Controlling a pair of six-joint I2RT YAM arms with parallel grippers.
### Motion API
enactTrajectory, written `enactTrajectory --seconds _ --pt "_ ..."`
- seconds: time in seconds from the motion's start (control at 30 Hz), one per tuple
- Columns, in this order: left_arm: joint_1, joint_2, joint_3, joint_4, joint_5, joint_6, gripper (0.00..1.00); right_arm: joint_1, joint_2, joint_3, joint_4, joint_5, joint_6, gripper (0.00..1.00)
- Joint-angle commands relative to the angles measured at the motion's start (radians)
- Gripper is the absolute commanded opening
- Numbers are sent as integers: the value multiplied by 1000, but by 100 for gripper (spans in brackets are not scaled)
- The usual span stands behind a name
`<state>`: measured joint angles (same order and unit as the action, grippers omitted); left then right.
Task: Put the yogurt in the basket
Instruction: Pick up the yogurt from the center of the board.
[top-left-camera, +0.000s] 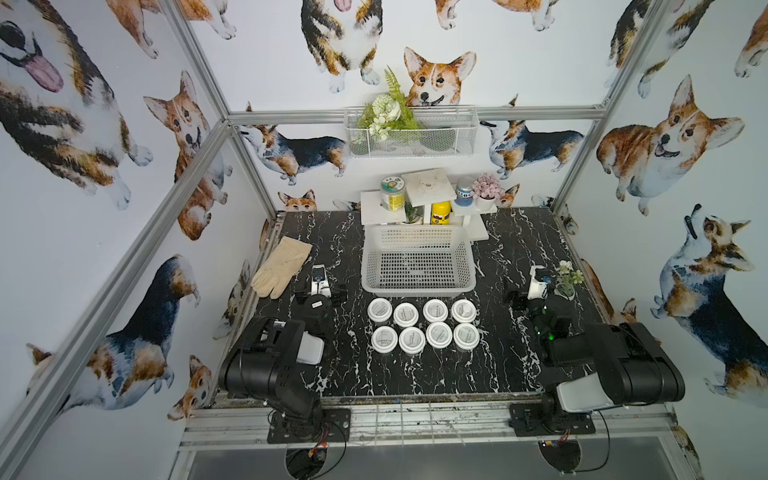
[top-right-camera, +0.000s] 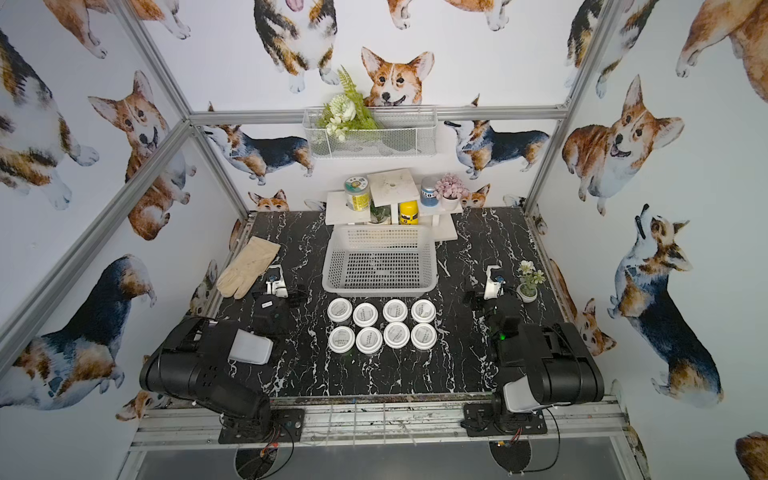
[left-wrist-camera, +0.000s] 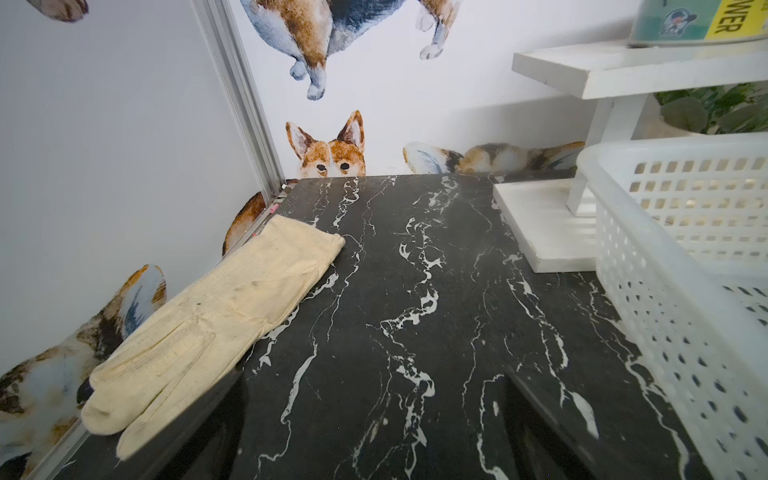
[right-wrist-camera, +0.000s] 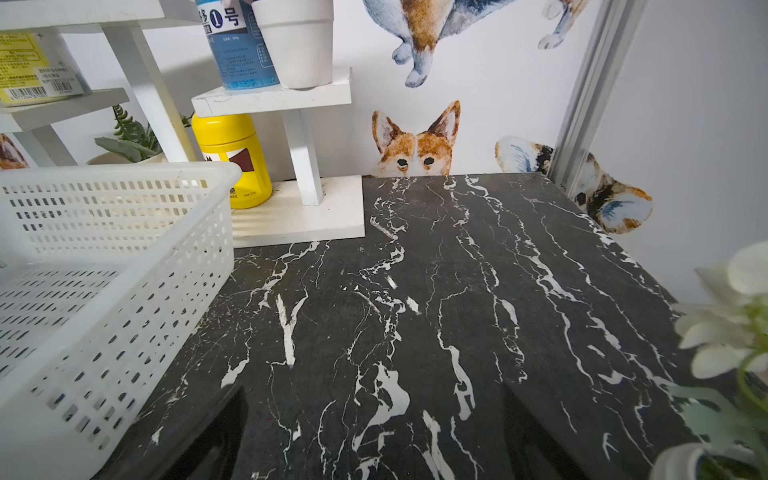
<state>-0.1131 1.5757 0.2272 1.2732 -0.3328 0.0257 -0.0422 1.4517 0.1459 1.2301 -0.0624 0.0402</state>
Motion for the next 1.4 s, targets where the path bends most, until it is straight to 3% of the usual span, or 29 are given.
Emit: enactTrajectory --seconds 0.0,0.6,0.67,0.87,0.97,1.13,1.33,1.37 --pt "0 0 2 17 6 0 100 -1 -4 0 31 -7 -9 99" --pt "-2 -3 -5 31 -3 0 100 1 -13 -14 52 -17 -9 100" --pt "-15 4 -12 58 -75 -9 100 1 -51 -21 41 -25 -13 99" --pt "-31 0 -34 100 -112 -2 100 64 -283 12 -193 43 -57 99" --pt "-37 0 -49 131 -118 3 100 128 -394 4 -202 113 -68 99" --pt "-43 0 -66 165 -125 9 100 158 -516 53 -329 210 80 99" --pt "-51 -27 -88 193 -119 25 100 159 -550 155 -544 209 172 99" --pt "-72 -65 -79 168 -188 44 100 159 -545 172 -570 194 175 99"
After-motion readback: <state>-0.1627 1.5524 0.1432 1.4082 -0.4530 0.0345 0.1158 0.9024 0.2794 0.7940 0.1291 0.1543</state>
